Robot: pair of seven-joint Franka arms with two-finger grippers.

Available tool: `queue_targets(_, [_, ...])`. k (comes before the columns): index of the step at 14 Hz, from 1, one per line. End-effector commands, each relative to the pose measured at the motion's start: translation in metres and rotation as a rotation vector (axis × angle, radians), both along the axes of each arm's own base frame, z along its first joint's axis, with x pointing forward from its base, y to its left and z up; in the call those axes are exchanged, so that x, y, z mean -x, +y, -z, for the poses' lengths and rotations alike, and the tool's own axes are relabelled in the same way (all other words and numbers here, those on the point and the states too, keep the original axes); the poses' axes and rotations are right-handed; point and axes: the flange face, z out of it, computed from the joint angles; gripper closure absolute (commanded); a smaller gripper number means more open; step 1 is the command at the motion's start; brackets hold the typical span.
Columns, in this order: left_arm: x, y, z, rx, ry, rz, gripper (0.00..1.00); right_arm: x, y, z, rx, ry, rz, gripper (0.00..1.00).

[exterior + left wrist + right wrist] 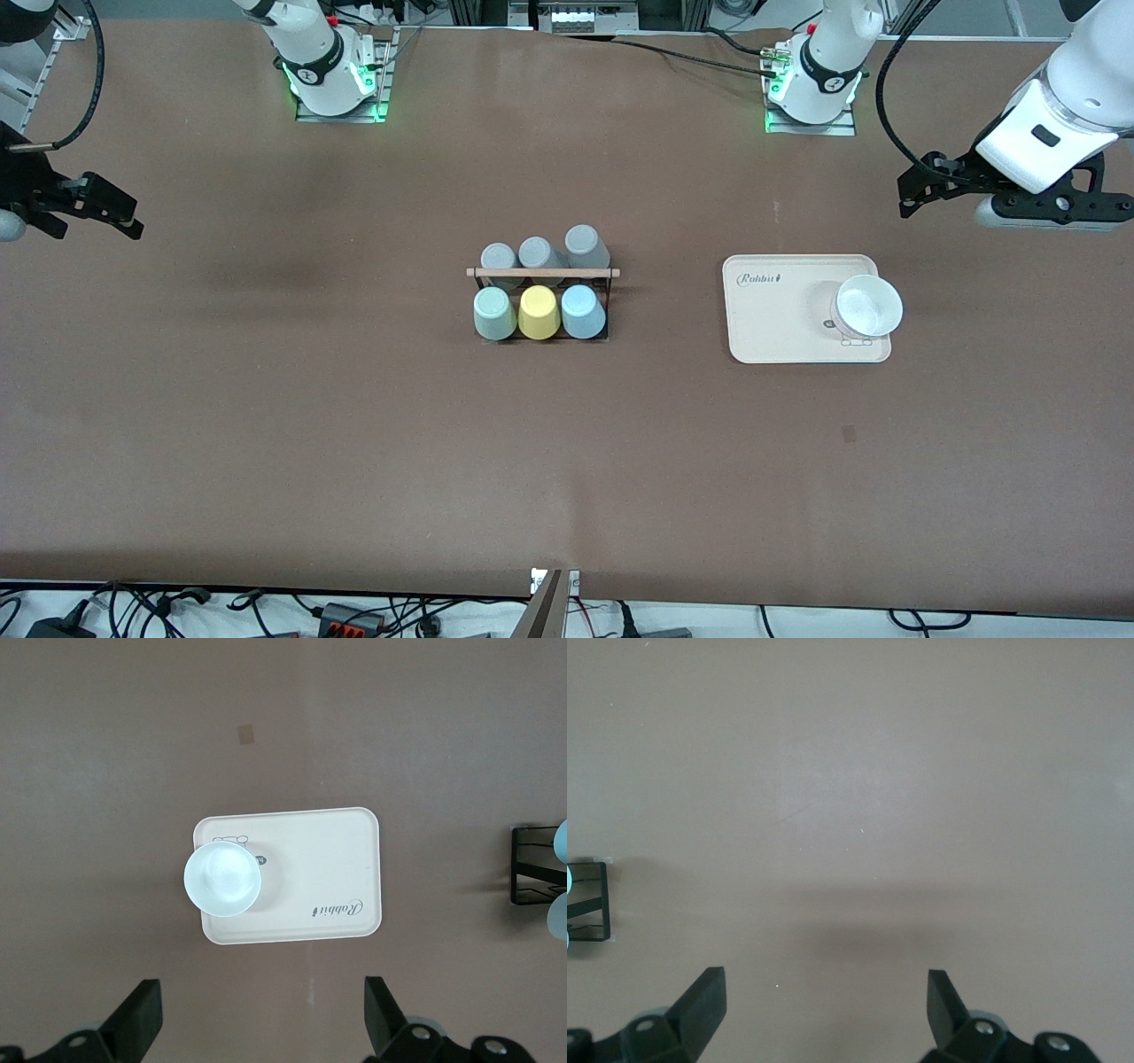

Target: Hang scattered cups on rack with three cups

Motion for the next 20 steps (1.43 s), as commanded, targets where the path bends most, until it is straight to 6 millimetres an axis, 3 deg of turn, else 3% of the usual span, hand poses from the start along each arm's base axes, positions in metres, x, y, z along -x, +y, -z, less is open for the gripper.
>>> queue_targets(1, [-0.002, 0.0, -0.005, -0.008, 0.001, 0.018, 0.0, 0.005, 0.008, -0.008, -0.014, -0.009, -0.013, 0.0])
queue_targets(8, [-0.002, -0.001, -0.005, -0.008, 0.001, 0.019, 0.0, 0.012, 0.002, -0.009, -0.014, -0.008, -0.003, 0.0])
queue_targets(12, [-0.002, -0.002, -0.005, -0.008, 0.001, 0.021, 0.0, 0.013, 0.012, 0.0, -0.007, 0.027, -0.023, 0.0])
queue_targets(20, [-0.002, -0.005, -0.009, -0.007, -0.007, 0.027, 0.0, 0.018, 0.01, -0.009, -0.007, 0.024, -0.021, 0.0])
